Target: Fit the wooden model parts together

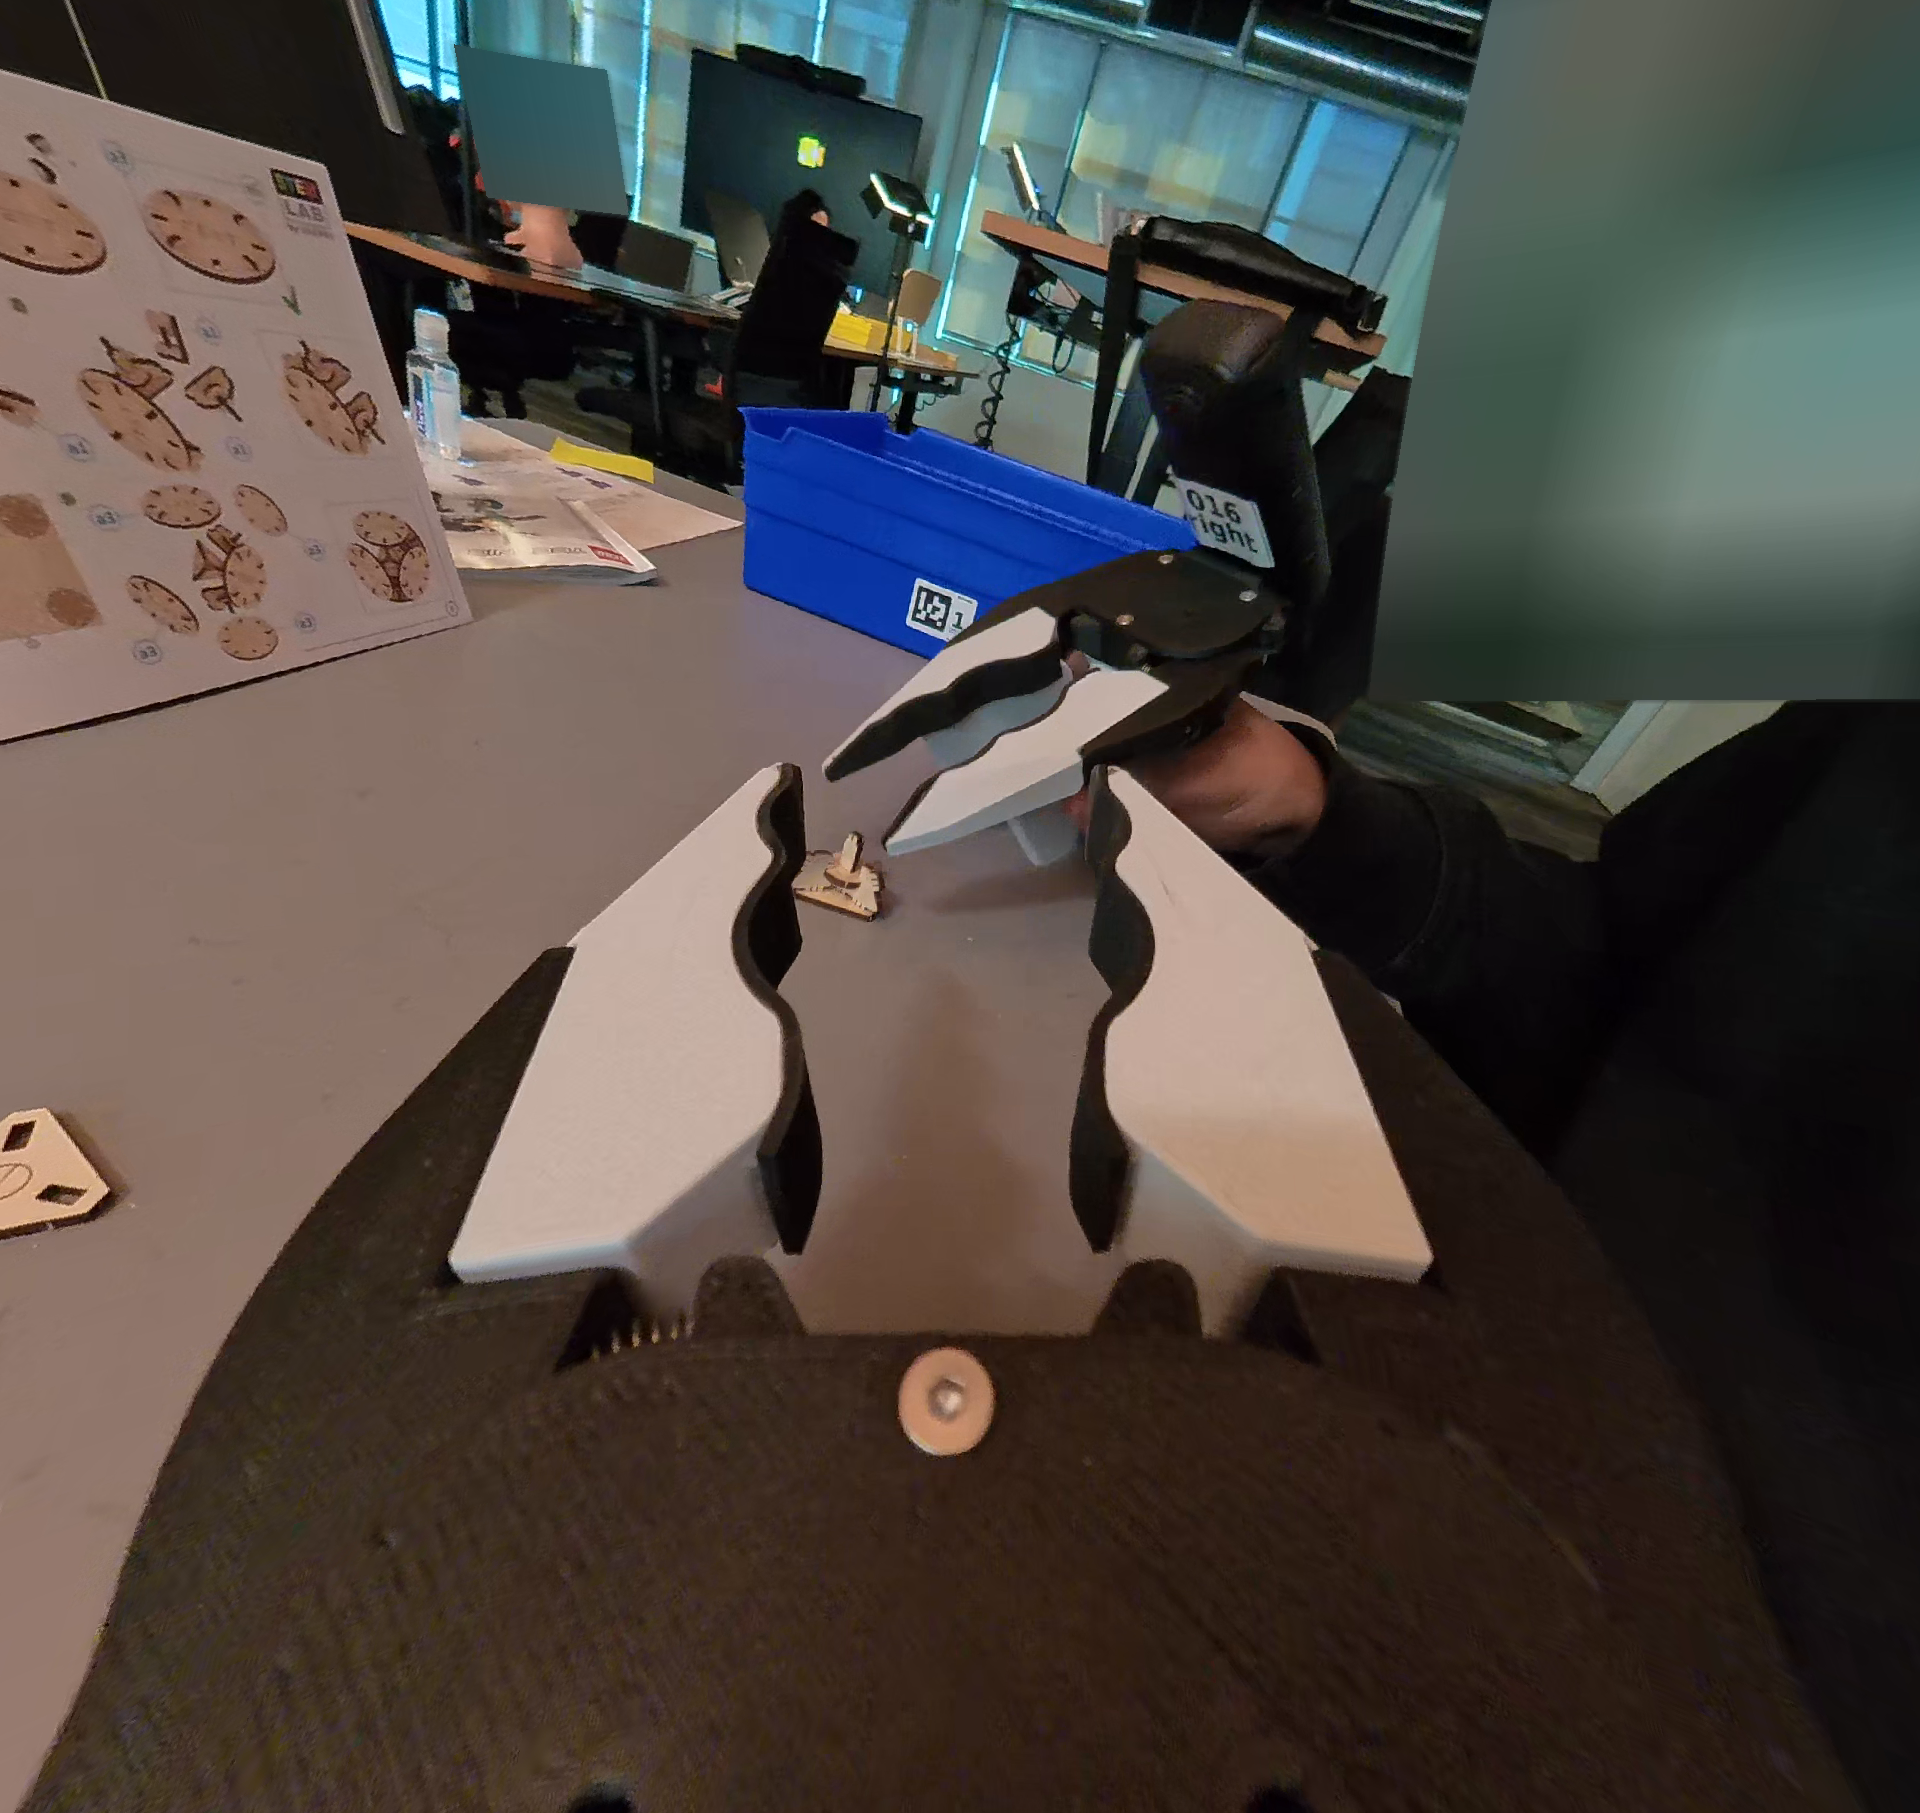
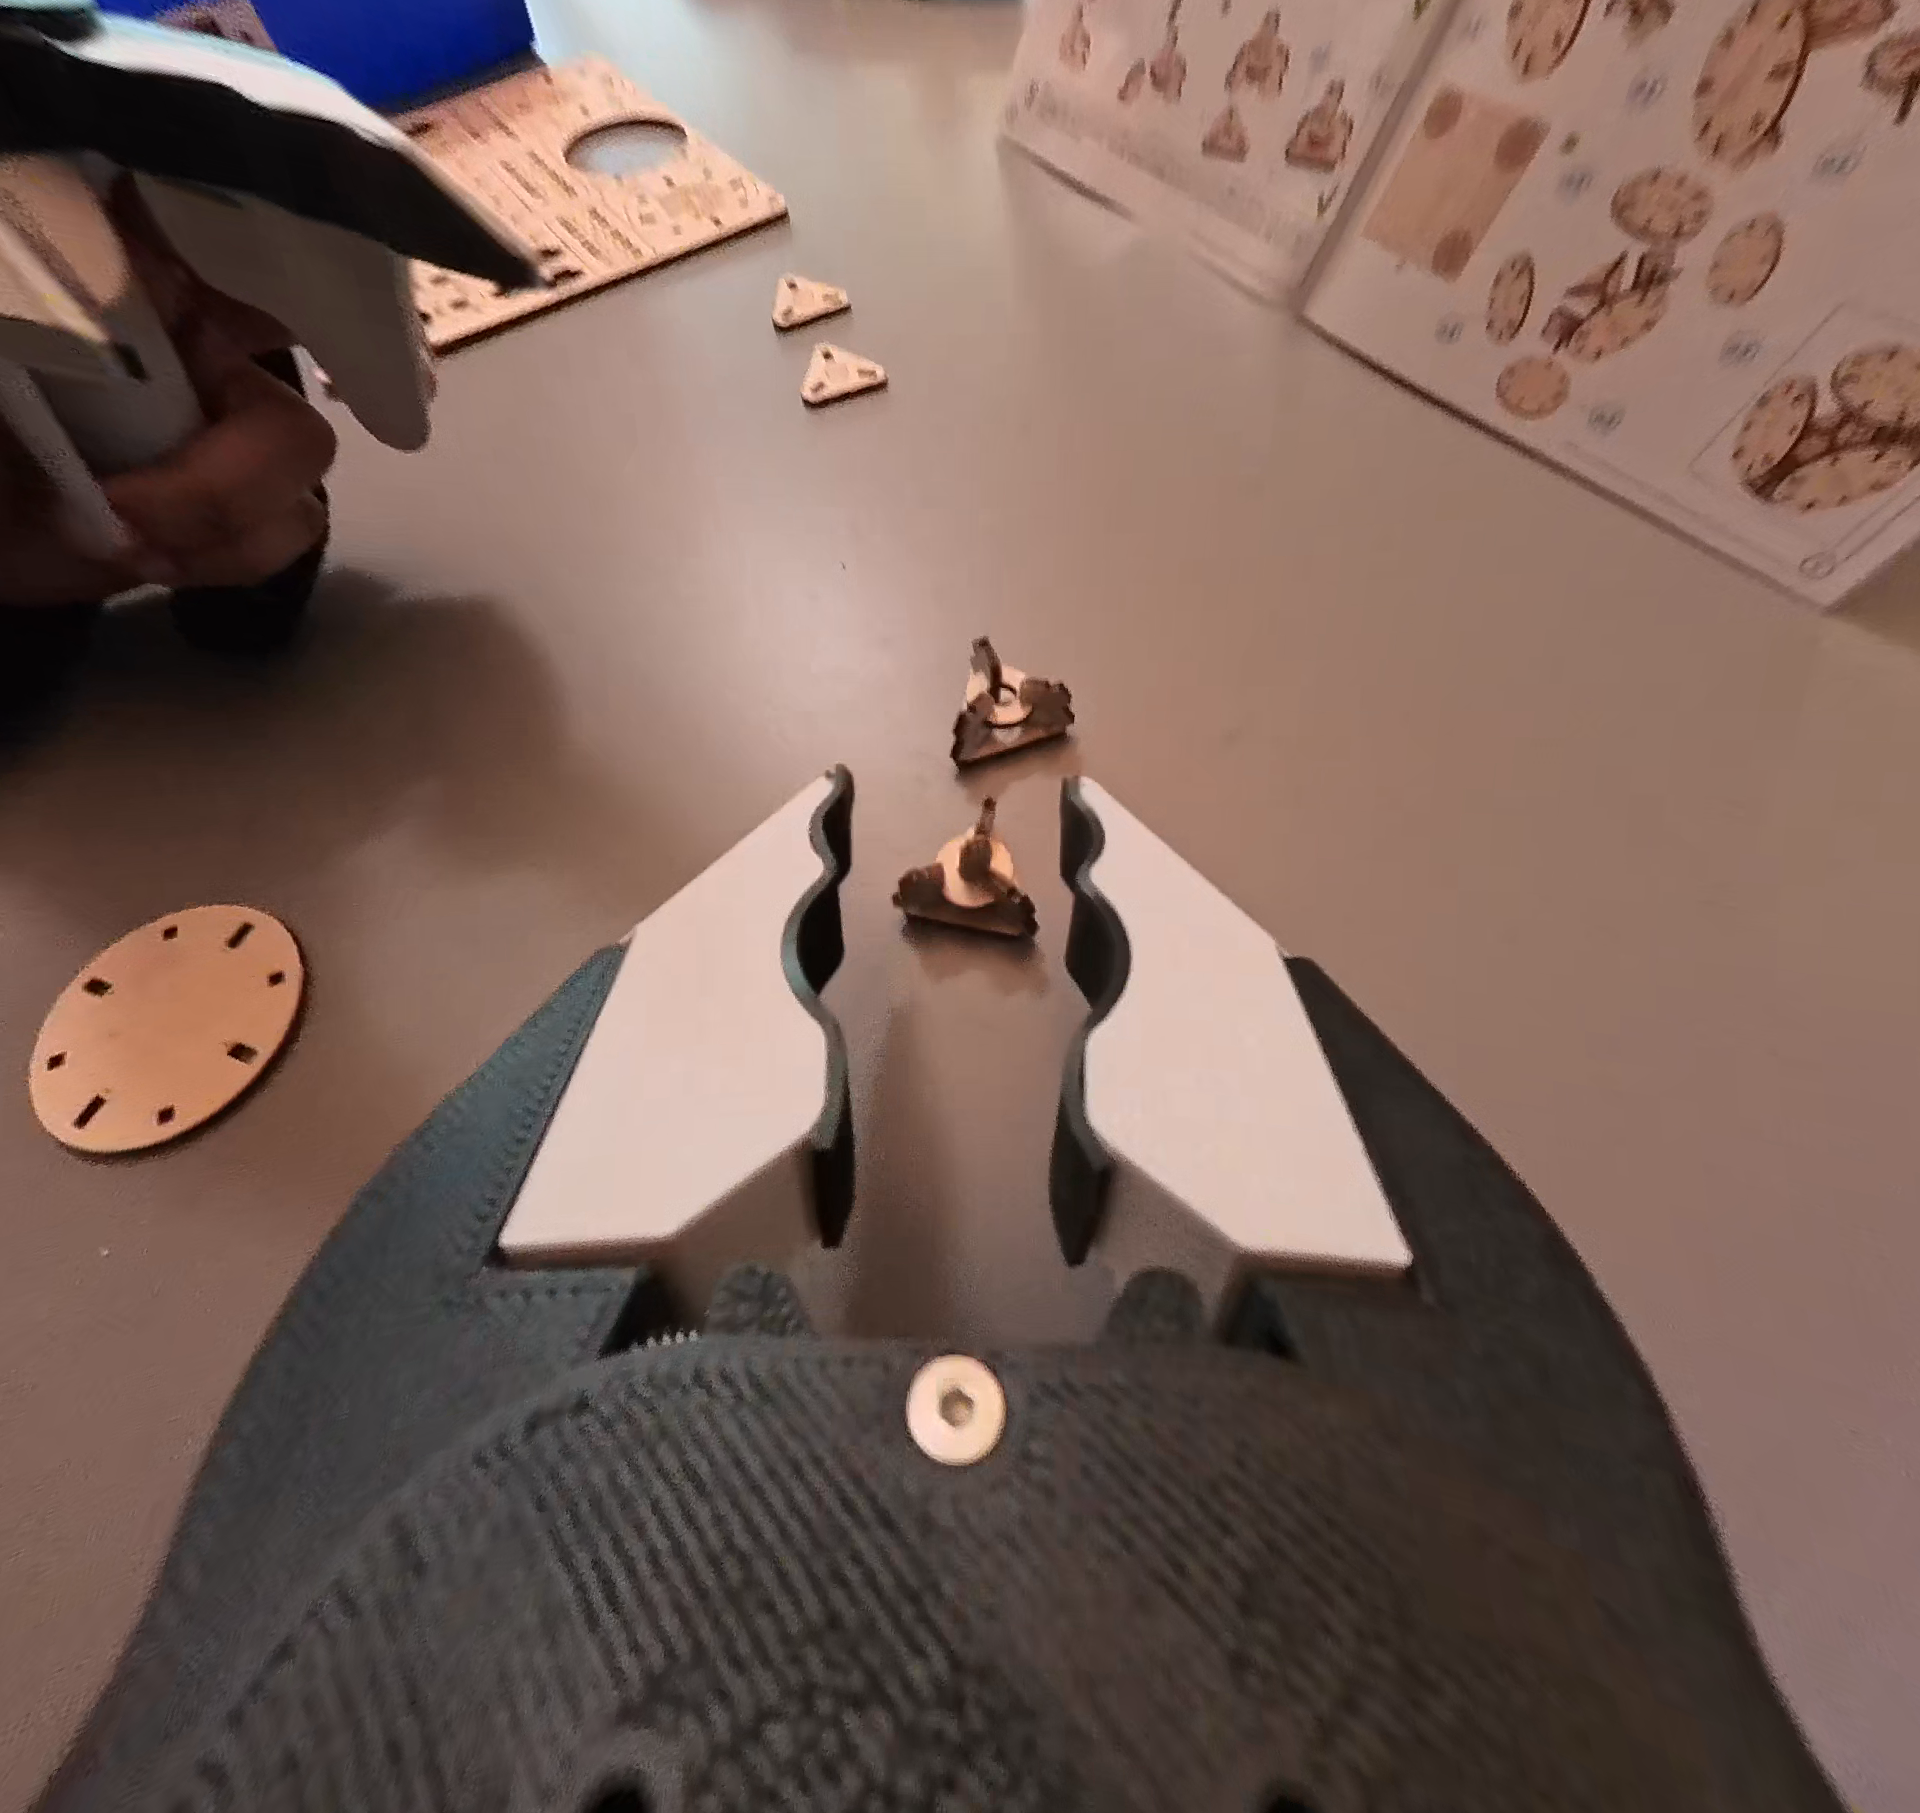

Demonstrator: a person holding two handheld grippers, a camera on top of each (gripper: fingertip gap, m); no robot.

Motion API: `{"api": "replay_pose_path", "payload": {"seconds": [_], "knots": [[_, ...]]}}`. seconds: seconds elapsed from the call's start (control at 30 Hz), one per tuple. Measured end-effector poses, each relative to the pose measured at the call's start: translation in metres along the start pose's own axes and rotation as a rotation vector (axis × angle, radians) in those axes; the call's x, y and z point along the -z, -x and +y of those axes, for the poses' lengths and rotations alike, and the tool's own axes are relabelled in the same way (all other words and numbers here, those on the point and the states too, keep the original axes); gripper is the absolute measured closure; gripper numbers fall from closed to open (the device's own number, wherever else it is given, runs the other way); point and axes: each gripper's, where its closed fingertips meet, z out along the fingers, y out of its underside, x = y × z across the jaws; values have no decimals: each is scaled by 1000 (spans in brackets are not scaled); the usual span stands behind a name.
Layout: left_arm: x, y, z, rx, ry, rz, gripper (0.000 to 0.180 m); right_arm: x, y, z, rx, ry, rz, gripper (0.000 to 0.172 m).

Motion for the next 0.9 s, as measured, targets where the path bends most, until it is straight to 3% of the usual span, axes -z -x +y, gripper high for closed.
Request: {"api": "replay_pose_path", "payload": {"seconds": [0.17,0.3,0.43,0.5,0.67,0.77,0.83,0.9], "knots": [[1,2,0,-25,2,-20,126,2,4,-8,60,-47,14,136],[13,28,-8,-51,-37,-187,136,-1,7,-6,132,-29,47,136],[45,62,-24,77,-169,-339,154,2,-11,-2,212,-1,192,141],[62,74,-33,130,-248,-393,180,4,-15,-4,205,-15,216,144],[111,94,-58,31,-332,-589,180,9,-16,-11,160,-67,199,144],[153,95,-91,0,-367,-641,180,11,-16,-13,165,-83,200,145],[180,96,-107,23,-321,-653,180,12,-15,-14,173,-91,203,145],[195,93,-97,102,-148,-636,178,12,-16,-13,180,-88,211,145]]}}
